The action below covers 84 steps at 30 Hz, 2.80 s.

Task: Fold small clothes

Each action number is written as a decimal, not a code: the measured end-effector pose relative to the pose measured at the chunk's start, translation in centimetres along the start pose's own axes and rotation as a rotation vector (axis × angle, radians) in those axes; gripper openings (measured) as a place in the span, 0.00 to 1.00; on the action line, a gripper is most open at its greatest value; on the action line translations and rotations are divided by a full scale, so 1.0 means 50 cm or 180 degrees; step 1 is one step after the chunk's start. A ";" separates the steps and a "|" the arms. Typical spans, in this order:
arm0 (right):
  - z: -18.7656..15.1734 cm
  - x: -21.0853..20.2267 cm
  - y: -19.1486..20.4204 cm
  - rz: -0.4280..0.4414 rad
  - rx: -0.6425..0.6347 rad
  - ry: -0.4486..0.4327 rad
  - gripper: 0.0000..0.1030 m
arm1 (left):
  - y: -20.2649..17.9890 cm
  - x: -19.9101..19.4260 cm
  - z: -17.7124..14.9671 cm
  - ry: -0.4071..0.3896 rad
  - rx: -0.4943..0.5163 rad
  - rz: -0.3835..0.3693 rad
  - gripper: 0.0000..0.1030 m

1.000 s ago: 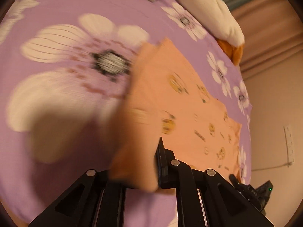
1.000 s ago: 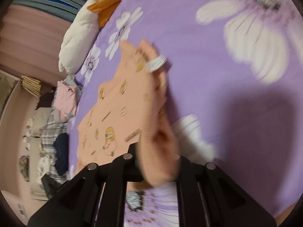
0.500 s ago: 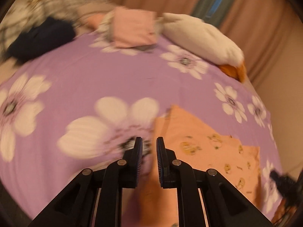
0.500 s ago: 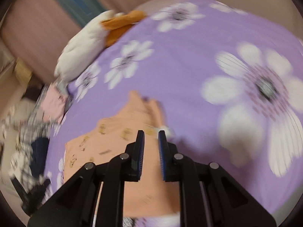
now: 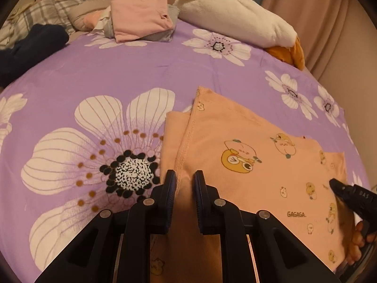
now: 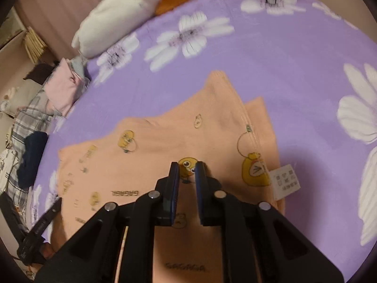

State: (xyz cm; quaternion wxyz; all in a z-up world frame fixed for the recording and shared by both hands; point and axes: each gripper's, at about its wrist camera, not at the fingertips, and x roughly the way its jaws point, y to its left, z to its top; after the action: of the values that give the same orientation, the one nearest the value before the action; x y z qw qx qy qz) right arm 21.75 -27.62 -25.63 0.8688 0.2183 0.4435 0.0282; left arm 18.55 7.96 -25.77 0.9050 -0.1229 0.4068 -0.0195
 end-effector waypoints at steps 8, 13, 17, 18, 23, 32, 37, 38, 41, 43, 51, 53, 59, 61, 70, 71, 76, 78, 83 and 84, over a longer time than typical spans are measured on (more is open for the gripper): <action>0.007 -0.049 0.007 -0.0210 0.0127 0.0026 0.15 | 0.015 -0.001 -0.012 -0.0042 -0.0041 -0.0081 0.14; 0.014 -0.026 0.025 -0.0625 0.0120 0.0068 0.24 | 0.030 0.001 -0.012 -0.0040 -0.0146 -0.0213 0.14; 0.006 -0.040 0.039 -0.0594 0.0089 0.0052 0.27 | 0.031 0.001 -0.011 -0.0048 -0.0130 -0.0196 0.15; 0.004 -0.052 0.044 -0.0450 0.0075 0.0094 0.27 | 0.032 0.001 -0.011 -0.0055 -0.0116 -0.0182 0.15; 0.017 -0.081 0.060 -0.0425 -0.0174 -0.0001 0.36 | 0.034 0.001 -0.013 -0.0054 -0.0152 -0.0230 0.15; 0.039 -0.020 0.019 -0.0768 -0.0150 0.0164 0.43 | 0.057 0.001 -0.016 -0.0057 -0.0363 -0.0546 0.23; 0.032 -0.034 -0.017 -0.0373 0.0499 -0.0013 0.53 | 0.079 0.003 -0.014 -0.0058 -0.0532 -0.1091 0.53; 0.025 -0.032 -0.020 -0.0292 0.0556 -0.0015 0.53 | 0.075 0.001 -0.014 -0.0064 -0.0506 -0.1066 0.53; 0.020 -0.036 0.006 -0.0342 0.0377 0.0027 0.53 | 0.063 -0.002 -0.015 -0.0069 -0.0427 -0.1012 0.56; 0.018 -0.050 0.020 -0.0116 0.0349 0.0021 0.53 | 0.068 -0.003 -0.014 -0.0055 -0.0466 -0.1069 0.57; -0.006 -0.047 0.035 0.0170 0.0183 0.0209 0.54 | 0.110 -0.048 -0.013 0.0353 -0.0542 -0.0877 0.57; -0.007 -0.048 0.031 0.0257 0.0183 0.0223 0.56 | 0.121 -0.036 -0.016 0.0499 -0.0588 -0.1041 0.58; -0.024 -0.046 0.030 0.0467 0.0244 0.0266 0.59 | 0.130 0.001 -0.012 0.0892 -0.0701 -0.2083 0.63; -0.027 -0.042 0.033 0.0476 0.0265 0.0269 0.59 | 0.120 0.016 -0.011 0.1107 -0.0707 -0.2480 0.63; -0.025 -0.033 0.057 0.0434 0.0161 0.0278 0.60 | 0.093 0.083 0.011 0.1378 -0.1085 -0.2046 0.19; -0.025 -0.031 0.057 0.0456 0.0167 0.0296 0.60 | 0.092 0.088 0.011 0.1411 -0.1118 -0.1969 0.18; -0.027 -0.032 0.047 0.0536 0.0154 0.0331 0.60 | 0.032 0.025 0.027 0.1042 -0.0695 -0.1296 0.16; -0.034 -0.024 0.037 0.0645 0.0077 0.0462 0.58 | -0.013 -0.007 0.035 0.0822 -0.0527 -0.1056 0.14; -0.037 -0.031 -0.017 0.0993 0.0275 0.0445 0.43 | -0.157 -0.073 0.069 0.0558 -0.0029 -0.1093 0.14; -0.038 -0.030 -0.037 0.1021 0.0385 0.0467 0.34 | -0.192 -0.079 0.072 0.0551 0.0050 -0.1155 0.14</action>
State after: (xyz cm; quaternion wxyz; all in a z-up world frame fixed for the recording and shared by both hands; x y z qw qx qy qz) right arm 19.11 -28.99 -26.21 0.8038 0.3354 0.4661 0.1555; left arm 19.18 -0.08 -18.28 0.8492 -0.1850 0.4541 -0.1959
